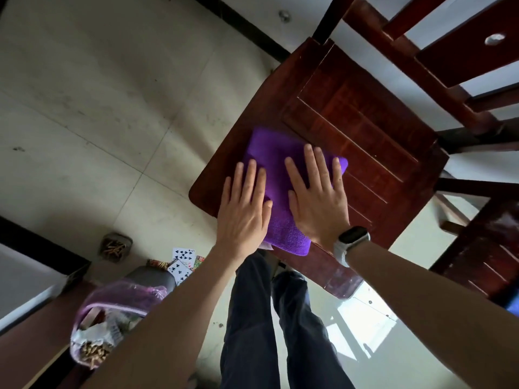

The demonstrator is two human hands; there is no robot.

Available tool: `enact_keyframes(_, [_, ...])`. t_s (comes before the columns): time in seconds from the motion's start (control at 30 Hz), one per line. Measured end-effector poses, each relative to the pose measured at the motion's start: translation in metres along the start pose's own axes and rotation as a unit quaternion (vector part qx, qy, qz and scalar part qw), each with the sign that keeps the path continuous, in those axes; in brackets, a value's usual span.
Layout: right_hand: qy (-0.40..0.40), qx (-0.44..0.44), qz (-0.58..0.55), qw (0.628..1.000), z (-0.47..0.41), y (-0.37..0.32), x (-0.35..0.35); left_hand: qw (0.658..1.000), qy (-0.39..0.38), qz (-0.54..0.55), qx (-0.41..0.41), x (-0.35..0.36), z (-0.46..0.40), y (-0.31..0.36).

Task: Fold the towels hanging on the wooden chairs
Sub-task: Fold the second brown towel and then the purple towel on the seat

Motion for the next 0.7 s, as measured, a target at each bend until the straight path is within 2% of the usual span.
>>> enact_keyframes(0.2, [-0.001,0.006,-0.007,1.000,-0.009,0.005,0.034,0.999,-0.011,-0.033,0.011,0.013,0.001,-0.011])
enact_keyframes(0.37, [0.004,0.023,-0.027,0.999,-0.005,0.003,0.024,0.999,-0.035,-0.023,0.007,0.006,-0.002,-0.009])
enact_keyframes(0.47, [0.013,0.031,-0.039,0.999,0.028,-0.002,0.019,0.999,-0.047,-0.016,0.013,0.003,-0.002,-0.010])
enact_keyframes(0.63, [-0.067,0.036,-0.015,0.997,0.063,0.001,0.030,0.998,-0.055,0.008,0.017,-0.007,-0.003,-0.007])
enact_keyframes(0.7, [-0.082,0.025,-0.020,0.996,0.058,0.001,0.031,0.998,-0.022,0.054,0.021,-0.015,-0.008,-0.005])
Point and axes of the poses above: each hand's wrist, its own z-axis away from the middle knuckle, its own x-axis out of the palm, y = z × x, the point moved 2 cm from there along -z, towards the middle knuckle, and after that the axes turned 14 degrees about x, right-handed, at the moved point
